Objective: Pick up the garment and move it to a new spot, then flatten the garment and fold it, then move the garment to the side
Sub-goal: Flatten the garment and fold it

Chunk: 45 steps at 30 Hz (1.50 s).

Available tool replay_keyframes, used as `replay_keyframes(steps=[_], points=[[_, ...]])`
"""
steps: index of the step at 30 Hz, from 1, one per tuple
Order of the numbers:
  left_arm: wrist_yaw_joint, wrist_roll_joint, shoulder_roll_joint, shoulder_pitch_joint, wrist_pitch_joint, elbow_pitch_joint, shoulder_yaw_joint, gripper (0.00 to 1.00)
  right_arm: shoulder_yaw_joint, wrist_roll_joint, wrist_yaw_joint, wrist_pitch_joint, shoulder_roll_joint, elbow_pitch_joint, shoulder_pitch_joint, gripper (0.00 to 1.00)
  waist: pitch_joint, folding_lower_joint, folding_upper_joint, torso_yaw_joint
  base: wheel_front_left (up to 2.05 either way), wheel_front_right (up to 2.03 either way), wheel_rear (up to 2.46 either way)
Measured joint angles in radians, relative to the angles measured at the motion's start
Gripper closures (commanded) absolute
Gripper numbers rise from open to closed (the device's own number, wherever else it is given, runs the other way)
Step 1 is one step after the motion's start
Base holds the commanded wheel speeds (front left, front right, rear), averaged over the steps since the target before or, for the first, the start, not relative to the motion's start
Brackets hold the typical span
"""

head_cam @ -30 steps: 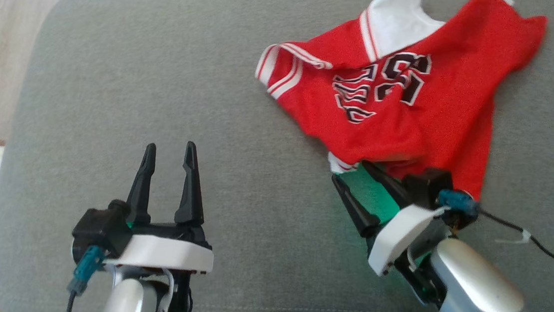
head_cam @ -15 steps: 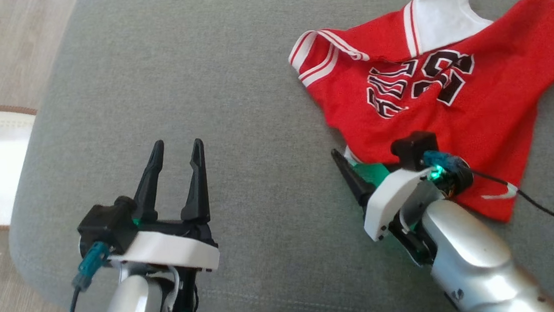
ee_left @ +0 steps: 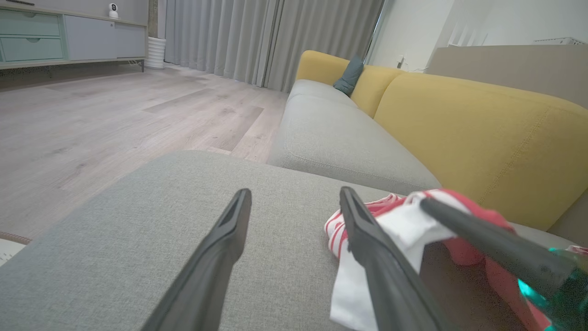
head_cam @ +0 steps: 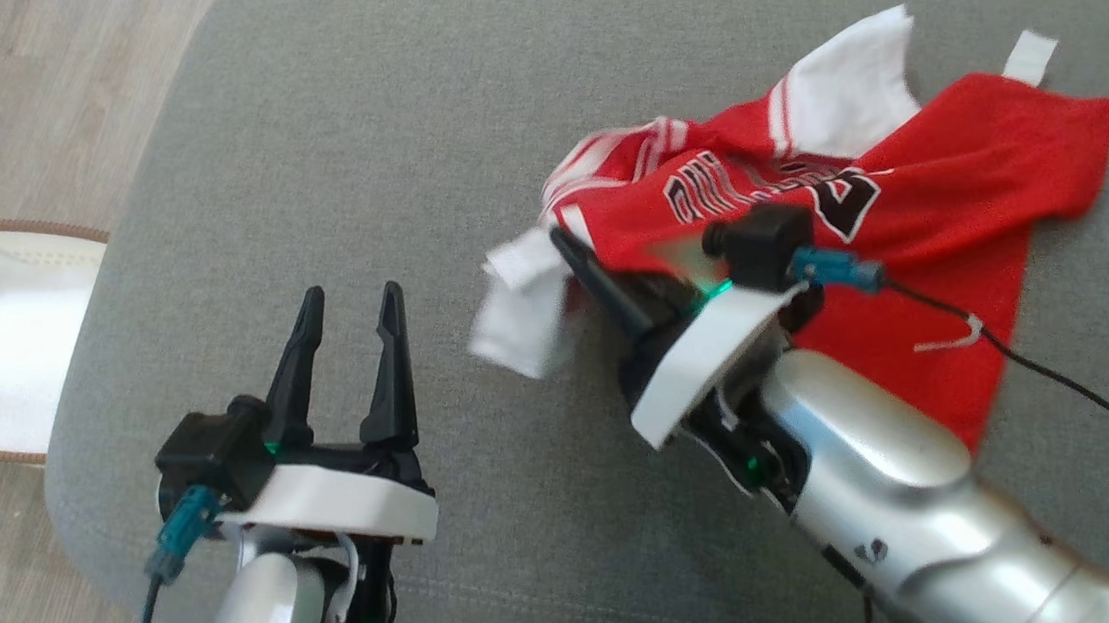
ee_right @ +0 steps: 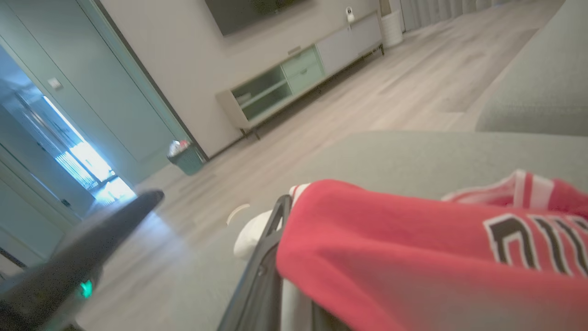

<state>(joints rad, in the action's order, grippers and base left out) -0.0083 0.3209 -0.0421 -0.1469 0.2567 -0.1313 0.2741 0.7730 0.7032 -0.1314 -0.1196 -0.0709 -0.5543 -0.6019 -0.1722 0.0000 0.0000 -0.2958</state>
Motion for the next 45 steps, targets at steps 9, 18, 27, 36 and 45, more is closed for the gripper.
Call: replay_keyframes(steps=[9, 18, 27, 36, 45], points=[[0.001, 0.002, 0.000, 0.003, 0.000, 0.005, 0.003, 0.00, -0.119, 0.080, 0.000, -0.049, -0.002, -0.129, -0.066, 1.00, -0.015, 0.0000, 0.0000, -0.003, 0.00, 0.00, 0.00], [0.001, 0.007, 0.000, 0.001, 0.000, 0.006, 0.007, 0.00, -0.232, 0.042, 0.000, -0.056, -0.012, -0.383, -0.104, 1.00, -0.039, 0.0001, 0.0000, -0.002, 0.00, 0.00, 0.00], [0.001, 0.007, 0.000, 0.000, 0.000, 0.002, 0.005, 0.00, -0.227, 0.018, 0.000, -0.032, -0.006, -0.501, -0.130, 0.00, -0.038, 0.0001, 0.0000, 0.028, 0.00, 0.00, 0.00], [0.000, -0.003, 0.000, 0.000, 0.000, 0.001, -0.004, 0.00, -0.160, 0.046, 0.000, 0.028, -0.004, -0.439, -0.122, 0.00, 0.003, 0.0001, 0.0000, 0.107, 0.00, 0.00, 0.00], [-0.001, -0.014, 0.000, 0.011, 0.000, 0.001, -0.030, 0.00, -0.116, 0.110, 0.000, 0.212, -0.026, -0.330, -0.033, 0.00, 0.060, 0.0001, 0.0000, 0.184, 0.00, 0.00, 0.00]])
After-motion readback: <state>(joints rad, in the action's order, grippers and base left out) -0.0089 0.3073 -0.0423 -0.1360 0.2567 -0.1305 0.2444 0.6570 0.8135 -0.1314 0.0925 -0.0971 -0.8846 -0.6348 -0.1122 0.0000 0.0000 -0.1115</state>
